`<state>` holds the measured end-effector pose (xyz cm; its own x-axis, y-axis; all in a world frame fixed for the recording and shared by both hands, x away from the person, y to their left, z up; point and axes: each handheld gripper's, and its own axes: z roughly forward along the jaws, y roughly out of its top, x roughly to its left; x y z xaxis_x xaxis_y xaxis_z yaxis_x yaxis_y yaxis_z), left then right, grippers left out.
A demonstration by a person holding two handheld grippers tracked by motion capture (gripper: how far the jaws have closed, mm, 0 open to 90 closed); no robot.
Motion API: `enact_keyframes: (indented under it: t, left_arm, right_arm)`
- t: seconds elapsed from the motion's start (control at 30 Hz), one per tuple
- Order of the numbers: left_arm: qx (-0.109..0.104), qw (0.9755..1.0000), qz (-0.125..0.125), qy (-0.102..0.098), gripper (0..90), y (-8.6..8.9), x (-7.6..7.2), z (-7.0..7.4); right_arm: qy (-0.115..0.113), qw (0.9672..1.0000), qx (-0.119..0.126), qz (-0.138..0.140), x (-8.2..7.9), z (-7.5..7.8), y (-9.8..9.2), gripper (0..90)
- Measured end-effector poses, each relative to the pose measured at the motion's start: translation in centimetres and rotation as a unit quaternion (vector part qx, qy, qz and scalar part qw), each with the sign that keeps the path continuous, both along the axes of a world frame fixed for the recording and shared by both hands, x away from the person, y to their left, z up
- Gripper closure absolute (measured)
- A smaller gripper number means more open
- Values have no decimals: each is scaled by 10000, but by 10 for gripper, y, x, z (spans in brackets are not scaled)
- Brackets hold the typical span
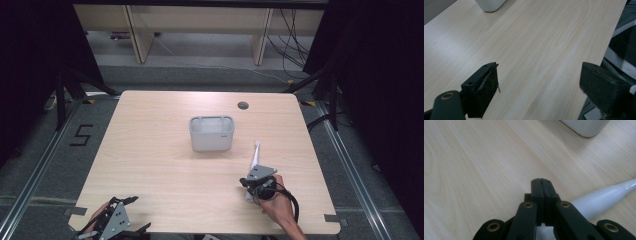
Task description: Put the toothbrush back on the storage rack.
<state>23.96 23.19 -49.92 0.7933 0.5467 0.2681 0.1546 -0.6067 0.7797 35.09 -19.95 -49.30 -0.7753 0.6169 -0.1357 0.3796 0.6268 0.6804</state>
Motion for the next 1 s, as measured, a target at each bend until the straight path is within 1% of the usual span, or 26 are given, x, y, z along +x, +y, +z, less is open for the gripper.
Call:
enact_keyframes:
  t: [0.03,0.07,0.1,0.13,0.17,0.2,0.23,0.3,0.33,0.37,0.4,0.43,0.5,0.53,0.6,0.63,0.67,0.7,0.73,0.77,0.83,0.9,0.93,1.0]
  left_arm:
    - [42,10000,-4,-13,149,0,0,0]
    - [-17,10000,-8,-37,149,0,0,0]
    - [-23,10000,-1,-31,149,0,0,0]
    - [40,10000,-1,-11,149,0,0,0]
    - [40,10000,-1,-11,149,0,0,0]
    - [-29,10000,-2,-46,149,0,0,0]
    - [-23,10000,4,-41,149,0,0,0]
    - [-28,10000,3,-42,149,0,0,0]
    - [-6,10000,-10,-37,149,0,0,0]
    - [-6,10000,-10,-37,149,0,0,0]
    - [-19,10000,1,-41,149,0,0,0]
    - [-19,10000,1,-41,149,0,0,0]
    - [0,10000,-11,-32,149,0,0,0]
    - [-25,10000,-10,-41,149,0,0,0]
    - [-47,10000,-4,-50,149,0,0,0]
    - [-14,10000,-15,-44,149,0,0,0]
    - [-27,10000,-14,-36,149,0,0,0]
    - [-15,10000,-13,-45,149,0,0,0]
    - [-15,10000,-13,-45,149,0,0,0]
    - [-20,10000,-6,-46,149,0,0,0]
    - [-35,10000,-10,-50,149,0,0,0]
    - [-34,10000,3,-46,149,0,0,0]
    - [-10,10000,-15,-38,149,0,0,0]
    - [-13,10000,-15,-42,149,0,0,0]
  right_arm:
    - [43,10000,7,-56,-1,0,-1,900]
    - [99,9999,24,-102,-1,-1,-1,900]
    - [99,9999,24,-102,-1,-1,-1,900]
    - [180,9998,6,-84,-1,-1,-2,900]
    - [180,9998,6,-84,-1,-1,-2,900]
    - [124,9999,-25,-20,-1,-1,-3,900]
    - [169,9998,-7,-86,-2,-1,-3,900]
    - [161,9998,-8,-97,-2,-1,-3,900]
    - [216,9997,-3,-115,-2,-2,-4,900]
    - [216,9997,-3,-115,-2,-2,-4,900]
    - [192,9998,-28,-29,-1,-2,-5,900]
    - [192,9998,-28,-29,-1,-2,-5,900]
    - [218,9997,-17,-71,-2,-2,-6,900]
    - [248,9996,-14,-100,-3,-2,-7,900]
    - [245,9997,-19,-69,-2,-3,-8,900]
    - [245,9997,-19,-69,-2,-3,-8,900]
    - [277,9995,-21,-114,-3,-2,-9,900]
    - [174,9997,32,-146,-3,-4,-9,900]
    - [174,9997,32,-146,-3,-4,-9,900]
    - [286,9995,3,-159,-4,-3,-12,899]
    - [328,9993,20,-164,-4,-3,-13,899]
    - [312,9994,3,-128,-4,-2,-14,899]
    - [276,9993,61,-248,-5,-3,-16,899]
    - [286,9994,28,-218,-5,-2,-18,898]
